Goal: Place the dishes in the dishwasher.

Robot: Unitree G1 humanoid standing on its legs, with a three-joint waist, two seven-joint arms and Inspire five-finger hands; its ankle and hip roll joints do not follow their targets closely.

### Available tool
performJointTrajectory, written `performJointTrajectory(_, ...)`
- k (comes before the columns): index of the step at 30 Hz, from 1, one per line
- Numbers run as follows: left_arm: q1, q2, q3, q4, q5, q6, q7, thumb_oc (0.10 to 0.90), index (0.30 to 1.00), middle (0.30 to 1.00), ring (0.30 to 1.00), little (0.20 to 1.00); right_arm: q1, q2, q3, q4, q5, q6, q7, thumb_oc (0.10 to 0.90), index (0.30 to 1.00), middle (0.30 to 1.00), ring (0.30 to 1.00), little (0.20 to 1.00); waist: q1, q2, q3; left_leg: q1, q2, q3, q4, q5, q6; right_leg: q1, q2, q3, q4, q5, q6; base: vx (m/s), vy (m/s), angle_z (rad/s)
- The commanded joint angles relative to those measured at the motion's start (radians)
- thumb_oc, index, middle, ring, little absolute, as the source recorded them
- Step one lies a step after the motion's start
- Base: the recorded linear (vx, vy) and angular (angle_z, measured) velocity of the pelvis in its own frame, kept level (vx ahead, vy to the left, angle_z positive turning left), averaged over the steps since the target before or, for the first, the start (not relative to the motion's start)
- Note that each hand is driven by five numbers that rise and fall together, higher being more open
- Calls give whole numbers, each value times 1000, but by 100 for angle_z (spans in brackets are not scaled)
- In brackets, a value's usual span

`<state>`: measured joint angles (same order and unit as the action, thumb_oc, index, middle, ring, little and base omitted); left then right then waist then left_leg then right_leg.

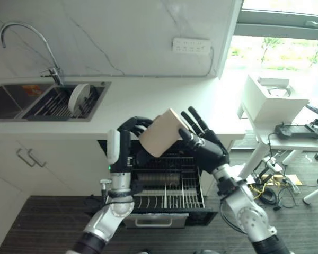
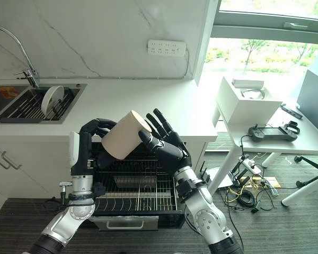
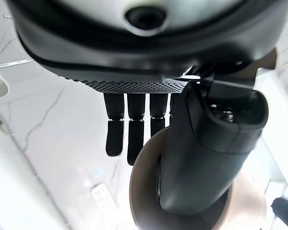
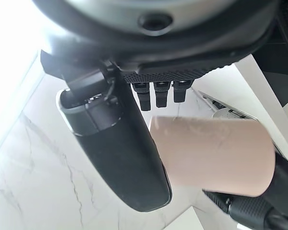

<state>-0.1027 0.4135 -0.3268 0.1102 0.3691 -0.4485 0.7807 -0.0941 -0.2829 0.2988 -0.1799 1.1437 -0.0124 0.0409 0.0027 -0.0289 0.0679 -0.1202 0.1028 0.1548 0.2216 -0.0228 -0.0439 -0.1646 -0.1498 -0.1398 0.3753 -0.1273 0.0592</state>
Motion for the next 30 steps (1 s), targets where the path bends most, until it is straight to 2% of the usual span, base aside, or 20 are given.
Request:
performJointTrajectory(1,-141,8,8,-54,25,-85,86,400,300,300,300,300,-84,43,-27,-37,35,-117,8,800,900,900,900,900,-9,-8,-56,20,0,-49,78,-152,4,66,-15,-8,-75,27,56,0,0,0)
performJointTrajectory(11,-132,1,10,-41,28,-67,122,400,300,300,300,300,-83,44,-30,-40,25,-129,-15,800,900,900,900,900,-9,-11,-57,22,-4,-47,78,-155,8,65,-16,-5,-75,30,57,0,0,0)
performJointTrajectory(18,-135,1,-2,-28,15,-47,86,400,300,300,300,300,-86,45,-25,-55,32,-111,-2,800,900,900,900,900,-10,-14,-57,22,-6,-45,78,-157,11,62,-18,-5,-75,32,60,0,0,0)
performJointTrajectory(23,-131,-2,-19,-32,12,-44,60,400,300,300,300,300,-77,52,14,-80,88,-56,58,800,900,900,900,900,-11,-16,-58,22,-6,-40,78,-157,13,61,-19,-6,-75,33,61,0,0,0)
performJointTrajectory(30,-139,-1,-36,-20,10,-47,46,400,300,300,300,300,-89,52,54,-98,85,-19,83,800,900,900,900,900,-11,-16,-56,21,-7,-39,78,-155,13,59,-18,-5,-75,34,62,0,0,0)
